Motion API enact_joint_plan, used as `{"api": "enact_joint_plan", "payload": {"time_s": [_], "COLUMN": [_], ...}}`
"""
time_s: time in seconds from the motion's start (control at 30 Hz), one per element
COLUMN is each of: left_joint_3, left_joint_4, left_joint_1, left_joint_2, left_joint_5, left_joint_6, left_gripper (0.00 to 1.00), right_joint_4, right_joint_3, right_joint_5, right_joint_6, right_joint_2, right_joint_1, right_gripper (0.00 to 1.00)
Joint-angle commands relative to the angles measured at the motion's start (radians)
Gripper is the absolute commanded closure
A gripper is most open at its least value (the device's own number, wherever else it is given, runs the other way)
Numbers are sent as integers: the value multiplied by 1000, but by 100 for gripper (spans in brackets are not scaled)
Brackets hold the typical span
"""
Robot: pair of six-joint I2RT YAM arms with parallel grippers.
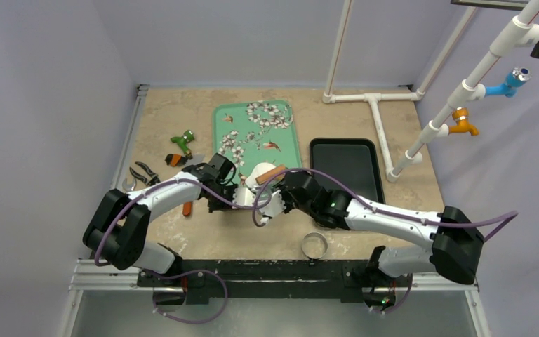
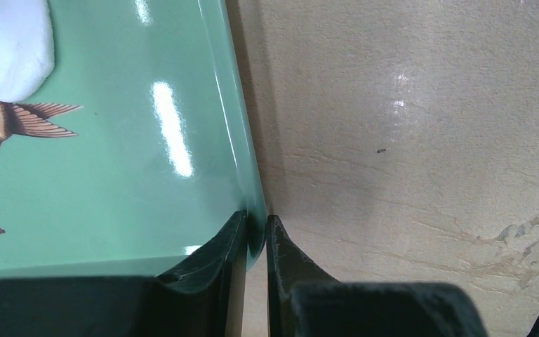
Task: Roll out the dumpling wrappers from the dough
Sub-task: Flatten out the dough on the work surface.
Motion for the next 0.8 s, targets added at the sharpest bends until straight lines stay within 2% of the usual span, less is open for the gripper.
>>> {"api": "enact_joint_plan", "payload": {"time_s": [0.0,0.13,0.17,0.3,0.53,0.63,0.7,0.77], "left_joint_3": [-6,-7,-8,11,69,70,64,51], "left_joint_4": [-55,-52,-52,-52,-88,-88,-90,-86], "left_joint_1": [6,5,6,7,32,33,32,32], "left_joint_2": [-9,-19,-24,-32,-5,-7,-18,-30], "left_joint_5": [26,9,12,42,113,106,101,88], "left_joint_6": [-5,-5,-5,-21,-21,-18,-12,-7], "left_gripper": [100,100,100,100,100,100,100,100], "right_joint_4": [95,-148,-190,-222,-281,-272,-237,-279], "right_joint_3": [81,351,369,273,205,264,288,369], "right_joint_5": [-44,-16,-19,-54,-122,-256,-276,-319], "right_joint_6": [95,285,299,272,356,515,595,705], "right_joint_2": [6,110,114,7,-136,-121,-96,-39], "right_joint_1": [-60,-80,-81,-90,-170,-321,-357,-374], "right_gripper": [100,100,100,100,100,100,100,100]}}
